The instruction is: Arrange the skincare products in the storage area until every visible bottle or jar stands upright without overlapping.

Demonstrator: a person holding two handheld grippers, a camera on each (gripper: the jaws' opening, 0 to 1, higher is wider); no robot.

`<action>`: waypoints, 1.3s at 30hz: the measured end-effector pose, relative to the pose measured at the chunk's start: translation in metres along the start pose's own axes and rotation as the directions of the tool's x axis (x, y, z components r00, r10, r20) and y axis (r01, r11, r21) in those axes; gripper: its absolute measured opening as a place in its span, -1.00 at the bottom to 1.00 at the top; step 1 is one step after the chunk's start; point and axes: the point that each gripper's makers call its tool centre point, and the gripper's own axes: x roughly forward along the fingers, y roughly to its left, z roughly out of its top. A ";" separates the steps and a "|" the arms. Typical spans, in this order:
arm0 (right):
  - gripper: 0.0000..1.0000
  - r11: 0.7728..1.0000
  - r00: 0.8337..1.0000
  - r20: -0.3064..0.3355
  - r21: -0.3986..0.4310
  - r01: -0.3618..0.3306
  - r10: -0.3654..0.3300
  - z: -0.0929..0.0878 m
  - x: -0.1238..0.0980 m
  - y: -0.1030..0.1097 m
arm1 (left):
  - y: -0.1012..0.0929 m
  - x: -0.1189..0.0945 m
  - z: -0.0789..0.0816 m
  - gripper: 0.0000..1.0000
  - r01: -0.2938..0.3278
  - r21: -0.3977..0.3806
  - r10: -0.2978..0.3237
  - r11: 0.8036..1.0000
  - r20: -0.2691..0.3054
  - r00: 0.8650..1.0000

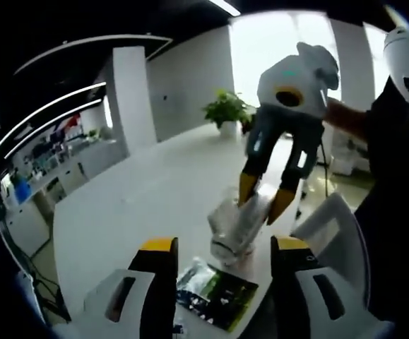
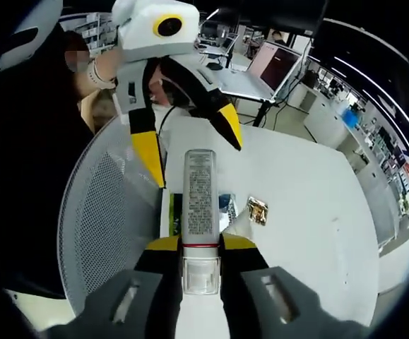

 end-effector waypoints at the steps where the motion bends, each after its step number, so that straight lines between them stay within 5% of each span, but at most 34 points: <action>1: -0.63 1.000 1.000 -0.003 -0.004 -0.006 0.006 -0.001 0.002 0.002 | -0.002 0.001 -0.001 -0.05 0.009 0.006 -0.008 1.000 -0.007 1.000; 8: -0.63 0.999 0.999 -0.029 -0.028 -0.041 0.040 -0.005 0.012 0.010 | -0.017 0.012 -0.012 -0.24 0.066 0.047 -0.063 0.997 -0.057 0.996; 21: -0.63 0.987 0.988 -0.112 -0.106 -0.123 0.111 -0.014 0.022 0.022 | -0.037 0.031 -0.038 -0.45 0.178 0.171 -0.140 0.969 -0.216 0.966; 39: -0.63 0.972 0.975 -0.176 -0.168 -0.163 0.133 -0.019 0.034 0.028 | -0.046 0.046 -0.063 -0.60 0.232 0.307 -0.109 0.923 -0.372 0.922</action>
